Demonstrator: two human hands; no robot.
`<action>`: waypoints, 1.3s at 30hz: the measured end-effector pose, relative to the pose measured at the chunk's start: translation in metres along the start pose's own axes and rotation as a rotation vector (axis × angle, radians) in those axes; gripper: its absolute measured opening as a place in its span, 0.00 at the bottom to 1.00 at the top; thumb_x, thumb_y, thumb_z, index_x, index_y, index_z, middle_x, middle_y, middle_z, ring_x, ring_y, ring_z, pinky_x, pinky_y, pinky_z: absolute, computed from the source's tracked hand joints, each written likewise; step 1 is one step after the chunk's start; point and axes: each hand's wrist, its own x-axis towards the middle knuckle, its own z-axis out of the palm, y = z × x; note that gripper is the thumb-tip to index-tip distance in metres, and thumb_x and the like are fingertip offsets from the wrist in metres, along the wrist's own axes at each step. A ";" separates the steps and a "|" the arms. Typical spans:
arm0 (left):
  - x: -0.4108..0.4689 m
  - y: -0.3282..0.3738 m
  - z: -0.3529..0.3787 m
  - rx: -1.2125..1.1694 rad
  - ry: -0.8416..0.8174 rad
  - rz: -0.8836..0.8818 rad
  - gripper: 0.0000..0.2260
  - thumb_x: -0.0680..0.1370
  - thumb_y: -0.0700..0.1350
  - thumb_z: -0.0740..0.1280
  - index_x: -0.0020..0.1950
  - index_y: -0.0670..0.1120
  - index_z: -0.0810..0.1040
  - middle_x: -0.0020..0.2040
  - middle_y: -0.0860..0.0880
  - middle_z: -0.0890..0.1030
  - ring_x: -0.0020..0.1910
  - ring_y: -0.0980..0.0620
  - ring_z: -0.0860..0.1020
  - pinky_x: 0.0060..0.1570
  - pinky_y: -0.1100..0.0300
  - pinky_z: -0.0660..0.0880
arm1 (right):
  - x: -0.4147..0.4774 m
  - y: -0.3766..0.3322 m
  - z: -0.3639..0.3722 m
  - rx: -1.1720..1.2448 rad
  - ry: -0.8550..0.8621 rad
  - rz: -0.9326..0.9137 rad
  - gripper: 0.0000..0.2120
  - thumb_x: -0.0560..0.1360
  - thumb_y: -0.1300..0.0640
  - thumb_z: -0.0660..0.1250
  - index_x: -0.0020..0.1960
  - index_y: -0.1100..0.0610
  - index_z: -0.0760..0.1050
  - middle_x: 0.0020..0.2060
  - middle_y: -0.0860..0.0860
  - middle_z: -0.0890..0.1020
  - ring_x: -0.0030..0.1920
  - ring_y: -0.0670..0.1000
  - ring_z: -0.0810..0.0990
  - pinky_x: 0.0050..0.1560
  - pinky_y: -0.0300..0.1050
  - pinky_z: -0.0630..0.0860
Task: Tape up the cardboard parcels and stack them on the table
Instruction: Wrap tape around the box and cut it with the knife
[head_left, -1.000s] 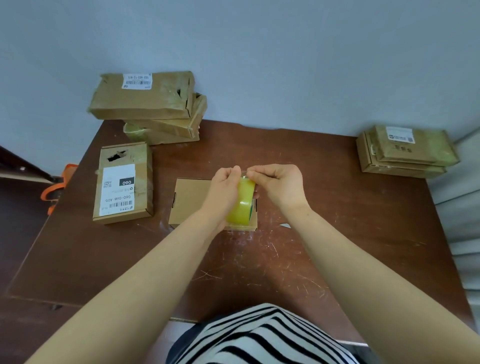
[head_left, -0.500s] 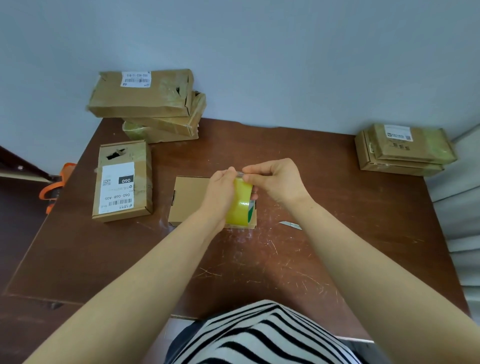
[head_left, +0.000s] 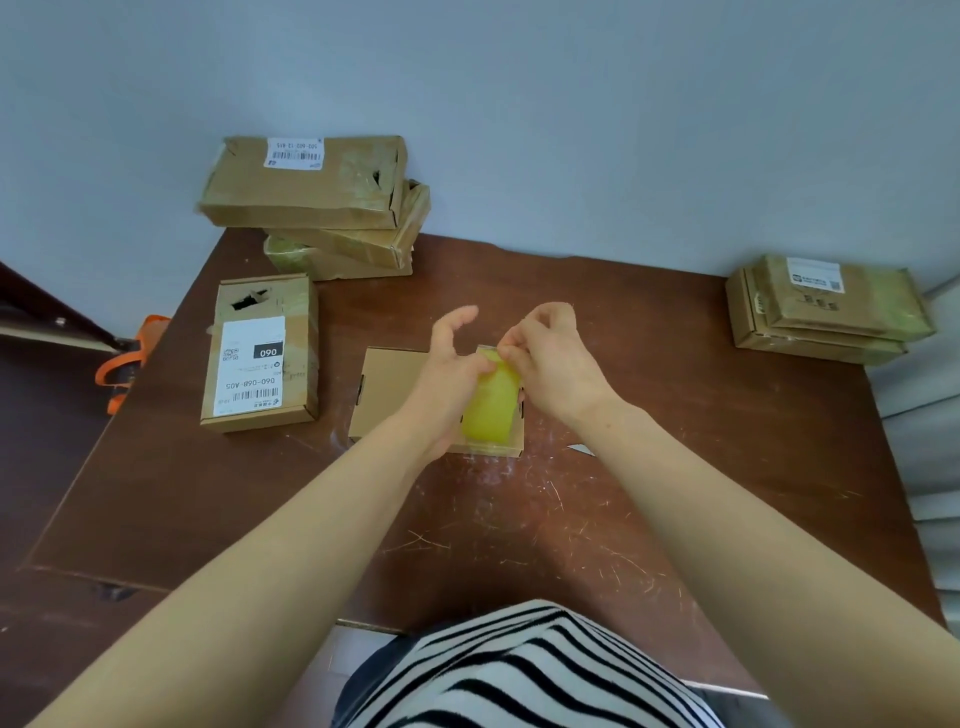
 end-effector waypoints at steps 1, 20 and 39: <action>-0.001 -0.002 0.000 0.020 -0.002 0.033 0.17 0.78 0.35 0.62 0.63 0.53 0.68 0.35 0.52 0.83 0.30 0.53 0.81 0.28 0.63 0.76 | 0.001 0.000 0.000 0.003 0.005 -0.005 0.08 0.80 0.56 0.59 0.53 0.58 0.75 0.59 0.53 0.64 0.41 0.55 0.79 0.49 0.50 0.76; 0.019 -0.005 -0.022 0.039 0.176 0.172 0.21 0.84 0.44 0.55 0.75 0.58 0.58 0.73 0.54 0.66 0.66 0.56 0.69 0.61 0.63 0.69 | 0.013 0.005 0.019 0.412 -0.219 0.152 0.25 0.69 0.62 0.75 0.65 0.60 0.73 0.45 0.54 0.83 0.49 0.52 0.81 0.50 0.42 0.74; 0.063 -0.073 -0.058 1.691 -0.173 0.253 0.62 0.60 0.74 0.67 0.77 0.43 0.35 0.76 0.44 0.32 0.74 0.48 0.30 0.67 0.45 0.27 | 0.120 0.055 0.049 -0.540 -0.067 -0.067 0.21 0.78 0.64 0.59 0.70 0.55 0.69 0.68 0.55 0.70 0.69 0.56 0.64 0.64 0.51 0.68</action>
